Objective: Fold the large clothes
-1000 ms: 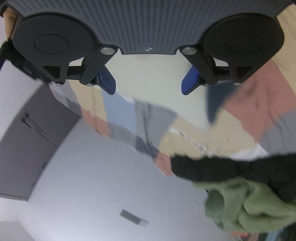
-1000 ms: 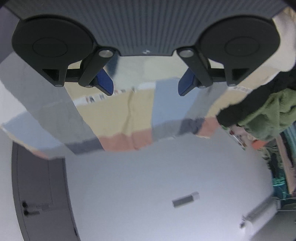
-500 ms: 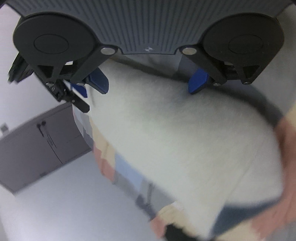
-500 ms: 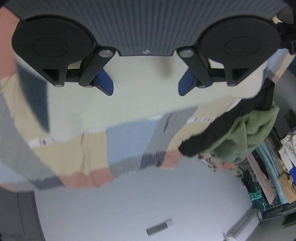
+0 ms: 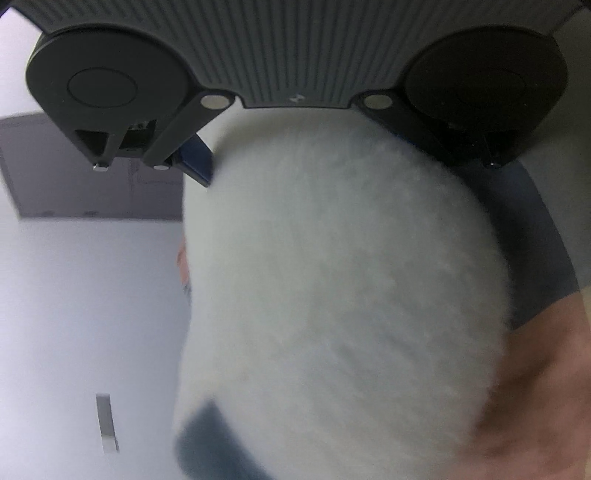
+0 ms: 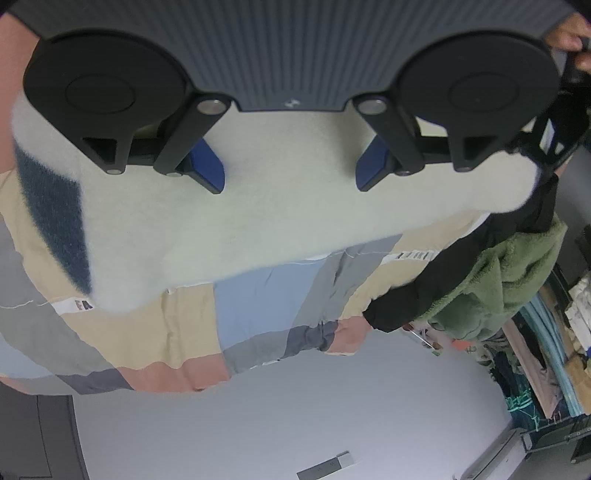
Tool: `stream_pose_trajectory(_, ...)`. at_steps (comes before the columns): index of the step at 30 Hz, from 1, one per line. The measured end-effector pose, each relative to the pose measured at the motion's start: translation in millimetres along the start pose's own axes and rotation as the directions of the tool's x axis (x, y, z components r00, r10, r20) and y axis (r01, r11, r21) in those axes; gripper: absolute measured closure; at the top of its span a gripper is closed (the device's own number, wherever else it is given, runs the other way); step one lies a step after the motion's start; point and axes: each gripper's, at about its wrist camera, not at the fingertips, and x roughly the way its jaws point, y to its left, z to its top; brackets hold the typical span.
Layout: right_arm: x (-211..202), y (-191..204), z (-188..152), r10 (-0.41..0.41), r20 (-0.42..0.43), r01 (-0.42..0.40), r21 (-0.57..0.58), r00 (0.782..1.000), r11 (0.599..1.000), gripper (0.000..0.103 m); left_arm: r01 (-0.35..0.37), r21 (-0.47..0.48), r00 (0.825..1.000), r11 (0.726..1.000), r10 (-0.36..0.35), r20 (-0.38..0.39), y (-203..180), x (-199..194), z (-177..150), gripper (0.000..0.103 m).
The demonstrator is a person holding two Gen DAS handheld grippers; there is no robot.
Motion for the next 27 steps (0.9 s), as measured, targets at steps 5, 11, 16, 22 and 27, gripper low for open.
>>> stream_pose_trajectory(5, -1, 1, -2, -0.007, 0.006, 0.007, -0.007, 1.000, 1.000, 0.023, 0.107, -0.009, 0.994, 0.994, -0.107, 0.016, 0, -8, 2, 0.009)
stream_pose_trajectory(11, -1, -5, 0, -0.001, 0.010, 0.001, 0.018, 1.000, 1.000, 0.024, 0.119, 0.049, 0.991, 0.992, -0.122, 0.051, -13, -11, -5, 0.009)
stream_pose_trajectory(16, -1, -4, -1, 0.000, 0.005, -0.001, 0.020, 1.000, 1.000, 0.024, 0.055, -0.019, 0.996, 0.998, -0.054, 0.066, 8, -1, -4, 0.015)
stream_pose_trajectory(22, -20, -2, -7, 0.129, 0.034, -0.132, 0.124, 0.991, 0.984, 0.022, 0.037, -0.107, 0.988, 0.994, -0.020, 0.154, 15, -9, -16, 0.040)
stream_pose_trajectory(27, -23, 4, -20, 0.256, 0.017, -0.252, 0.260, 0.967, 0.932, 0.022, -0.005, -0.009, 0.978, 1.000, 0.007, 0.209, -4, -8, -30, 0.051)
